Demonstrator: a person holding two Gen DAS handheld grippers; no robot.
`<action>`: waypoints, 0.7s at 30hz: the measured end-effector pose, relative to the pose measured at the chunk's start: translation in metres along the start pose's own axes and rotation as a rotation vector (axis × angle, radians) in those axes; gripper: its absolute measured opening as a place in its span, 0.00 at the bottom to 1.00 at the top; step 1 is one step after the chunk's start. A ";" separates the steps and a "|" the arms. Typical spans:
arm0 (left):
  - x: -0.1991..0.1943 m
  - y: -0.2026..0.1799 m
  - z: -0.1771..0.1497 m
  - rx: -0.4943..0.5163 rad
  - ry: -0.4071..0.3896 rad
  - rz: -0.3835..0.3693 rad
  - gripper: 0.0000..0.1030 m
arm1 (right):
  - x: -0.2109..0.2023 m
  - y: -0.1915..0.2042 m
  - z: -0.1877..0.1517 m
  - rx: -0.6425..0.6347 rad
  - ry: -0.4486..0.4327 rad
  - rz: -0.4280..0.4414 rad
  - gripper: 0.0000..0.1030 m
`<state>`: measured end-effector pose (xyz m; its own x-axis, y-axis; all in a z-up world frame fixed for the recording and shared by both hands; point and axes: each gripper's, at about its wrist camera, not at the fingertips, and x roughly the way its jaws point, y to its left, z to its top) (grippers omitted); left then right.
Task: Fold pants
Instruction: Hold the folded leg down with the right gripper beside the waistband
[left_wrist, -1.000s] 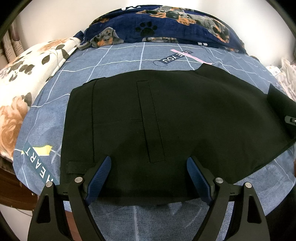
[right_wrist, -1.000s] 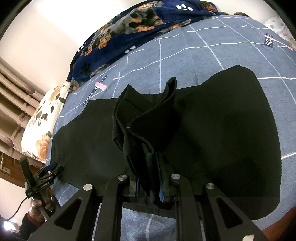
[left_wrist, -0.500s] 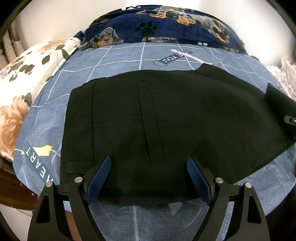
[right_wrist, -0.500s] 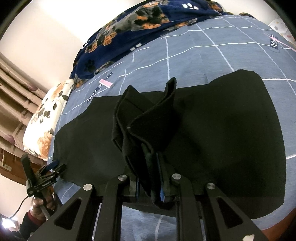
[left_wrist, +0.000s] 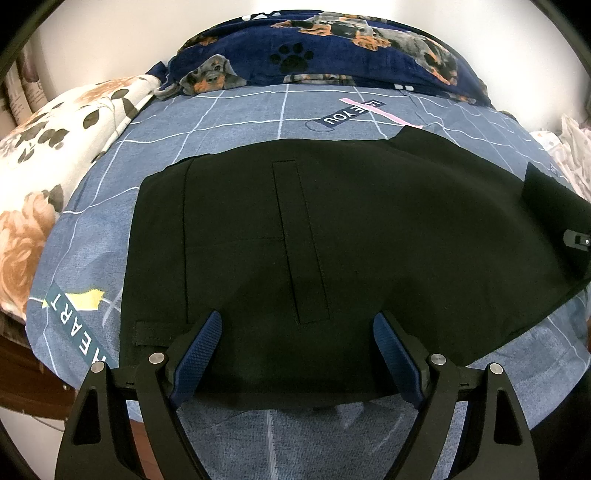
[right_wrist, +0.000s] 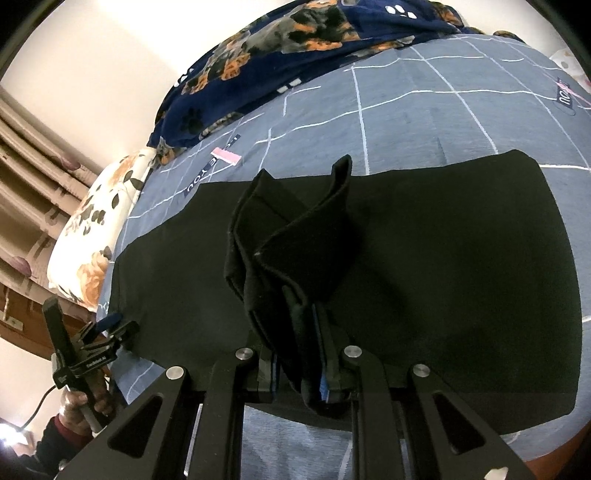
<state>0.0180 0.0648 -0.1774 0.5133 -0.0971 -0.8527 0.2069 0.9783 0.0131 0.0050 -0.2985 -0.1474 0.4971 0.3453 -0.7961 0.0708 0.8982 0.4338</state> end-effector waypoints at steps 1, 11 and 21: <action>0.000 0.000 0.000 0.000 0.000 0.000 0.82 | 0.000 0.000 0.000 0.000 0.001 0.000 0.17; 0.000 0.000 0.000 0.000 0.000 0.000 0.82 | 0.002 0.003 -0.001 -0.011 0.004 0.001 0.19; 0.000 0.000 0.000 0.000 0.000 0.000 0.82 | 0.006 0.011 -0.003 -0.027 0.012 0.006 0.19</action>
<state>0.0180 0.0644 -0.1771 0.5135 -0.0969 -0.8526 0.2067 0.9783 0.0134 0.0060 -0.2859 -0.1483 0.4868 0.3541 -0.7985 0.0442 0.9030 0.4274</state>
